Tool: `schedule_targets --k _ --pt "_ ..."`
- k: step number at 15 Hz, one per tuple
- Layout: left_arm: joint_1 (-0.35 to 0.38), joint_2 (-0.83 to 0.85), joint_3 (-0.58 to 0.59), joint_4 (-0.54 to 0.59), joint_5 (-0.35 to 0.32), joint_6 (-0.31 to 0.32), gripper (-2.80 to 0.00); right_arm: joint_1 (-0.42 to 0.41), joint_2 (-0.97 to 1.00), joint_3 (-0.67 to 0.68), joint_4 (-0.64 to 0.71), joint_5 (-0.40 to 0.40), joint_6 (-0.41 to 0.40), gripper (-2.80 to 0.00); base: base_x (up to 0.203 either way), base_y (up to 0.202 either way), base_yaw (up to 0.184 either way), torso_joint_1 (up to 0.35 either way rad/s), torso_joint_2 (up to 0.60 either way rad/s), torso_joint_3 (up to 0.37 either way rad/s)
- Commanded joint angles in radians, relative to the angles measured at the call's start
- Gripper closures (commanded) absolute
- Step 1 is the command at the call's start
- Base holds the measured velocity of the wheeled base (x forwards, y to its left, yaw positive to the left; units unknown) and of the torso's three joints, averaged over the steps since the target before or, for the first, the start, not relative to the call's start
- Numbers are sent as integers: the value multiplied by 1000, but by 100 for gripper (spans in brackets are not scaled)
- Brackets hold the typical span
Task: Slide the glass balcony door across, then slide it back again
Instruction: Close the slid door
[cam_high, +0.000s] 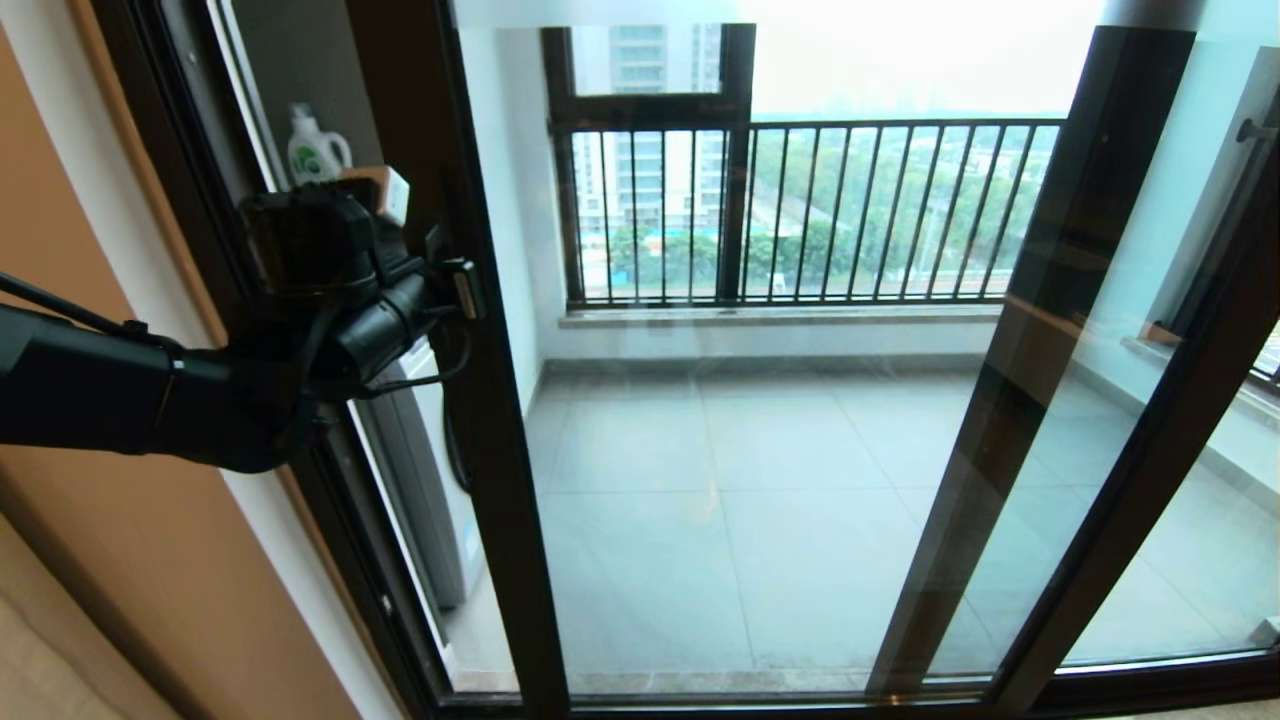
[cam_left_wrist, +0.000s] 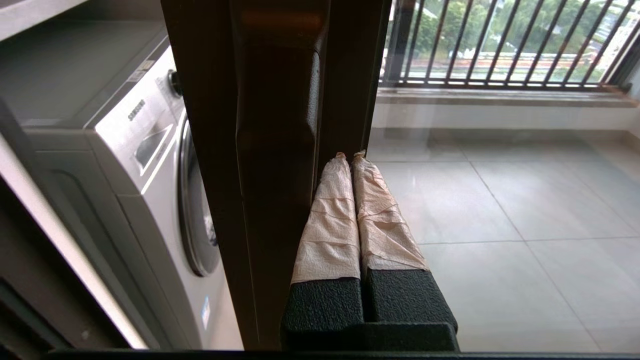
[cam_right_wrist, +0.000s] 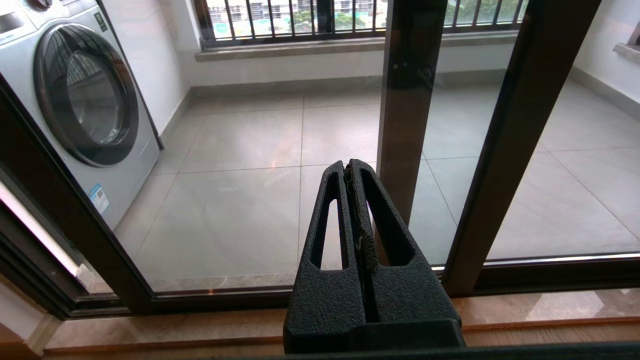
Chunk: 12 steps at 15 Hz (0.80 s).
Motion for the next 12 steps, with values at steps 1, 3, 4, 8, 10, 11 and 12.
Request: schedule_targets --k 1,3,4,8,10,11,12 --pt "44 -22 6 -8 -6 -1 0 1 1 0 -1 1 0 0 0 0 0 0 0 0" --pt "87 -24 6 -8 -14 -1 0 1 1 0 -1 1 0 0 0 0 0 0 0 0" --pt "108 -26 5 -8 -17 -1 0 1 1 0 1 1 0 0 0 0 0 0 0 0" --pt "134 -39 13 -8 -37 -13 0 1 1 -1 -1 1 0 0 0 0 0 0 0 0" --pt "134 -44 14 -8 -52 -10 0 1 1 0 -1 1 0 0 0 0 0 0 0 0" --pt "134 -51 14 -8 -55 -10 0 0 1 -1 1 1 0 0 0 0 0 0 0 0" --pt "134 -56 20 -8 -55 -10 0 1 1 0 1 1 0 0 0 0 0 0 0 0"
